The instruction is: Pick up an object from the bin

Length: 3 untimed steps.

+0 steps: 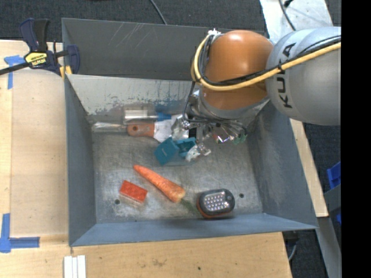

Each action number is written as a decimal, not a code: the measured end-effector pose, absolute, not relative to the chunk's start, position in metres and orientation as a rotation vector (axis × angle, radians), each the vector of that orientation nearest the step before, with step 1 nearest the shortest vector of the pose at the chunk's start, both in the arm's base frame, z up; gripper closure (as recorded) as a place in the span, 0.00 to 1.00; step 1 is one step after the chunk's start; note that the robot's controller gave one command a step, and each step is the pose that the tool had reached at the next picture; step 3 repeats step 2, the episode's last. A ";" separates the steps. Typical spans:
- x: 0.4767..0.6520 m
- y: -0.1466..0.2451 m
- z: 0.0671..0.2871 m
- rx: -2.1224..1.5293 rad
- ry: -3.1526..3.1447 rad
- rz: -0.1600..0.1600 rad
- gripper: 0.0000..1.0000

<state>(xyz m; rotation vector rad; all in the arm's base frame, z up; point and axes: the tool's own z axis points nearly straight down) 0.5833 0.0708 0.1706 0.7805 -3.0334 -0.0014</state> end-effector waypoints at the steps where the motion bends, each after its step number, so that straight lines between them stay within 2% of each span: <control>1: 0.592 0.061 0.157 1.003 -2.970 -0.003 1.00; 2: 0.621 0.100 0.276 1.289 -2.868 -0.001 1.00; 3: 0.621 0.100 0.276 1.289 -2.868 -0.001 1.00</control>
Offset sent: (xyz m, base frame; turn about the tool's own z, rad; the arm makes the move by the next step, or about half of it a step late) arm 0.0374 0.0289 0.1055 -0.3427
